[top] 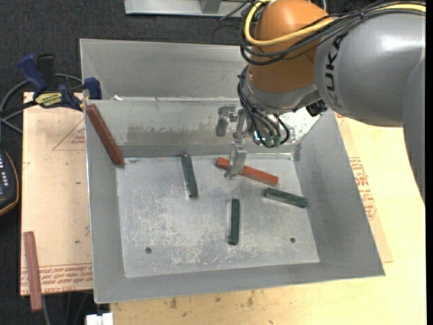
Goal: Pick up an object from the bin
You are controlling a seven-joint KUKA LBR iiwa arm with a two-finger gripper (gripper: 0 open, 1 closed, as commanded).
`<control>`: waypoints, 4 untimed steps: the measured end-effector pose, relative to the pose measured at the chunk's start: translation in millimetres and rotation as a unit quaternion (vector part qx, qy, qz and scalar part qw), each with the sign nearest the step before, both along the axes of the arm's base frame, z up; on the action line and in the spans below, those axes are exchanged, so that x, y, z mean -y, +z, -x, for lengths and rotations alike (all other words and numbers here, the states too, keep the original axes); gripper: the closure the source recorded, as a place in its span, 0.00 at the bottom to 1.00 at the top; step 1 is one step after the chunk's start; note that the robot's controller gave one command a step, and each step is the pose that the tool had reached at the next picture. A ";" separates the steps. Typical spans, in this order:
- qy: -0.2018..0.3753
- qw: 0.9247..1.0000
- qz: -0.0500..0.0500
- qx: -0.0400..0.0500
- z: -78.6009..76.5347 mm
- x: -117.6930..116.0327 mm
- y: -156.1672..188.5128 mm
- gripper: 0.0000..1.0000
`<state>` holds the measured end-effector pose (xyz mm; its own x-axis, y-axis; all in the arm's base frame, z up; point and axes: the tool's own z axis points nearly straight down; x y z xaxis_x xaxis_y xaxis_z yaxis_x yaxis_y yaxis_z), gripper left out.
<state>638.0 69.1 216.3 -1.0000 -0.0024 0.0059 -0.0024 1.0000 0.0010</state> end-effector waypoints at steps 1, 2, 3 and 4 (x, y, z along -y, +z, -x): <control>0.040 0.999 -0.001 0.000 35.6 48.2 -149.4 0.00; -0.025 1.000 -0.002 0.008 16.9 -31.5 -74.4 0.00; -0.081 0.997 0.002 0.006 -19.0 50.5 -84.5 0.00; -0.042 0.999 0.001 0.001 -10.8 94.4 -150.2 0.00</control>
Offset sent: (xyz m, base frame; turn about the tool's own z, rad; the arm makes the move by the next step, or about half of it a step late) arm -0.0339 -0.0480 -0.1463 -0.0842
